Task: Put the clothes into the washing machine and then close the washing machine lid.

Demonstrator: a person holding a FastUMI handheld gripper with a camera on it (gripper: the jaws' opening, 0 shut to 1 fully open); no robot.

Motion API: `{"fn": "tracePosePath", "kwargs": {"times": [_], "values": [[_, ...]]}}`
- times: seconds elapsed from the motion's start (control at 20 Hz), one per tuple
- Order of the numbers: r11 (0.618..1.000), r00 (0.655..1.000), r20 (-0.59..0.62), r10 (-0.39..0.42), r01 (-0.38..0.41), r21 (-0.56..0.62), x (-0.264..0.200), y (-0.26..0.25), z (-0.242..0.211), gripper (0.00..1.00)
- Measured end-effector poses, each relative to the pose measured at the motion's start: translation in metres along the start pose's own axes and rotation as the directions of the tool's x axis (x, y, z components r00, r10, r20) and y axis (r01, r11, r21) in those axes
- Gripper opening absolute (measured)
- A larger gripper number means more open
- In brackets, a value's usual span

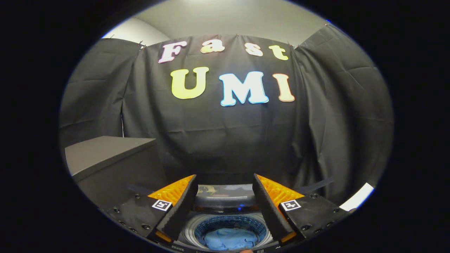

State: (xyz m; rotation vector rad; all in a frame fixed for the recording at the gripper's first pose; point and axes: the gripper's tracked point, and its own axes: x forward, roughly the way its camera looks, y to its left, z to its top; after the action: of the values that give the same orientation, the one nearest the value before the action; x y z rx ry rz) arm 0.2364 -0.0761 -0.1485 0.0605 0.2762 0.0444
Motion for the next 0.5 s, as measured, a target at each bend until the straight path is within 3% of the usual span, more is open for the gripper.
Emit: {"fn": "tracePosePath", "kwargs": {"times": [0.5], "values": [[1.000,0.999,-0.039,0.013,-0.013,0.012,-0.030,0.010,-0.042,0.97]]}}
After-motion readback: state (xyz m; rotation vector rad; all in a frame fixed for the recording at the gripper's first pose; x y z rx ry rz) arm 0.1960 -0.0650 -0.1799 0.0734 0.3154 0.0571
